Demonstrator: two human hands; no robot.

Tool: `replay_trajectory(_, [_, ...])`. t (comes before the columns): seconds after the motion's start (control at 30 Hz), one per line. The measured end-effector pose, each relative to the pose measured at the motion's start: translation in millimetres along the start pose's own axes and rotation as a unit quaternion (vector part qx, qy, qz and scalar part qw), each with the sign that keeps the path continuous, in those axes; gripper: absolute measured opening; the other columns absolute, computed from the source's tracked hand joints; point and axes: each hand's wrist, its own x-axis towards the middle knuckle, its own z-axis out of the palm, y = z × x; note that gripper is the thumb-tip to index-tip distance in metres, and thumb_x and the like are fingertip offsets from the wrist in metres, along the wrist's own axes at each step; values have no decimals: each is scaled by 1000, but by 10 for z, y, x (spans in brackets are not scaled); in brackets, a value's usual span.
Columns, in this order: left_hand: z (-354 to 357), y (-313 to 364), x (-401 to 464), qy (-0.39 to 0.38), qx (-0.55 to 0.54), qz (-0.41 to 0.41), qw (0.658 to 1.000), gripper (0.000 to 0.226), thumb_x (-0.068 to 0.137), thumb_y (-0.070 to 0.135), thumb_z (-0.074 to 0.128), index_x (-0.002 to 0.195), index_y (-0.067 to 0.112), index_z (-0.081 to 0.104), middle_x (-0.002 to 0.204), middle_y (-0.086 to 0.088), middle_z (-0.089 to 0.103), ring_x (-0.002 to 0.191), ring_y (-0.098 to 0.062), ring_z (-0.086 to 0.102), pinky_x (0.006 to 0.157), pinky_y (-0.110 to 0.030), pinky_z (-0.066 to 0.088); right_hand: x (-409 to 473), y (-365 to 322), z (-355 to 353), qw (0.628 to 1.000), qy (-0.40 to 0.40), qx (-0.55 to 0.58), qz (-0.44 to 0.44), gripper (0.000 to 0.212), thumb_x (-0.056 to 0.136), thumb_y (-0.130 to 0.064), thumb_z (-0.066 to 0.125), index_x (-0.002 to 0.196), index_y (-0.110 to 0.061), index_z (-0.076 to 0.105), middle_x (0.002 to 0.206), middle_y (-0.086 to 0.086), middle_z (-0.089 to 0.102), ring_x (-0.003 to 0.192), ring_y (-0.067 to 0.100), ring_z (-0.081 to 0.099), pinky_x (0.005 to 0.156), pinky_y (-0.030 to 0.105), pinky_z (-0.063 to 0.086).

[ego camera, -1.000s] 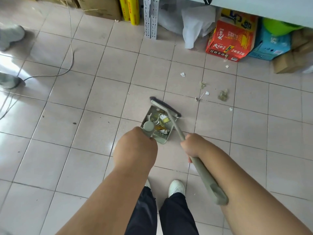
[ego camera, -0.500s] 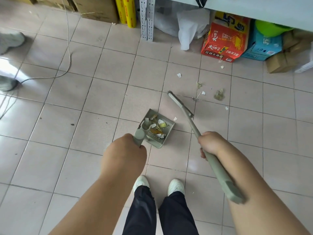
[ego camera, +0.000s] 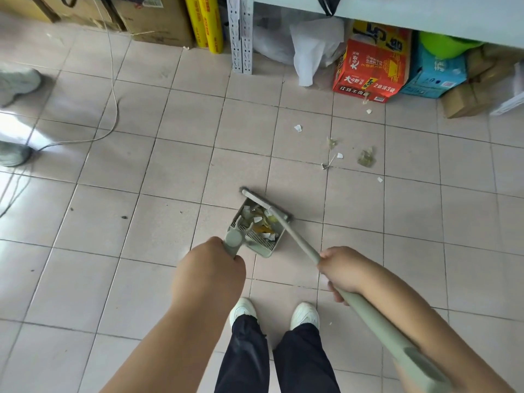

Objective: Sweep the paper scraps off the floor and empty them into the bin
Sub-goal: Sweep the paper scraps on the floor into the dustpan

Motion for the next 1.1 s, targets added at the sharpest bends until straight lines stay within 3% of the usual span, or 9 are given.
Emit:
replay_trajectory(0.17, [-5,30,26,-1,-7,1,1000,11,80,25,47,70,21,44,64,2,55,60,-20,53,44,-25,31,-96,5,-164,998,46,30,-17,26,90,-14,38,109,-21,55,61,10,52,24,16,45,34,13,38])
replay_trajectory(0.33, [-7,84,56,6,-11,8,1000,16,79,24,47,65,21,40,61,4,53,56,-17,50,43,-24,29,228,-277,-41,998,50,-27,-25,18,92,-9,32,103,-10,47,71,13,50,30,18,51,38,15,40])
replay_trajectory(0.43, [-16,103,94,9,-19,14,1000,14,78,24,47,66,20,42,60,3,54,55,-16,49,43,-25,29,254,-329,141,998,9,-56,-14,26,91,-9,31,111,-4,47,69,15,52,27,17,52,39,18,42])
replay_trajectory(0.5, [-23,136,117,9,-27,20,999,14,78,24,48,66,20,43,59,3,54,54,-14,49,42,-24,28,180,-287,262,996,-22,-88,-13,22,91,-8,32,106,-1,45,66,14,52,29,19,54,37,18,40])
replay_trajectory(0.57, [-17,189,130,3,-41,28,999,13,76,23,49,65,19,44,58,3,54,52,-14,48,41,-24,27,77,-232,314,991,-48,-120,-18,8,91,-8,34,95,-4,40,64,11,51,39,23,58,38,20,38])
replay_trajectory(0.63, [-2,261,132,-1,-53,35,998,12,75,22,49,63,18,45,55,2,54,50,-16,49,41,-24,27,-11,-165,264,993,-58,-105,-14,9,87,-9,33,93,-9,39,62,11,51,38,21,57,39,19,35])
replay_trajectory(0.73, [28,430,170,-4,-66,39,997,12,72,20,48,61,17,45,52,1,52,46,-18,47,41,-23,28,-56,-60,60,995,-63,-79,-13,25,85,-11,31,103,-10,47,56,9,56,30,15,54,40,16,37])
replay_trajectory(0.83, [54,666,213,-10,-51,55,997,12,72,20,48,61,16,45,52,0,52,47,-19,49,41,-24,30,-28,10,-226,998,-52,-43,-11,19,82,-8,30,90,-11,47,57,7,56,29,14,52,43,16,39])
replay_trajectory(1.1, [90,1669,451,5,-17,78,997,11,73,21,48,63,17,45,55,0,53,51,-20,50,42,-24,29,150,58,-1325,1000,-18,21,-2,18,83,-8,32,82,-16,48,62,9,54,29,16,49,40,16,40])
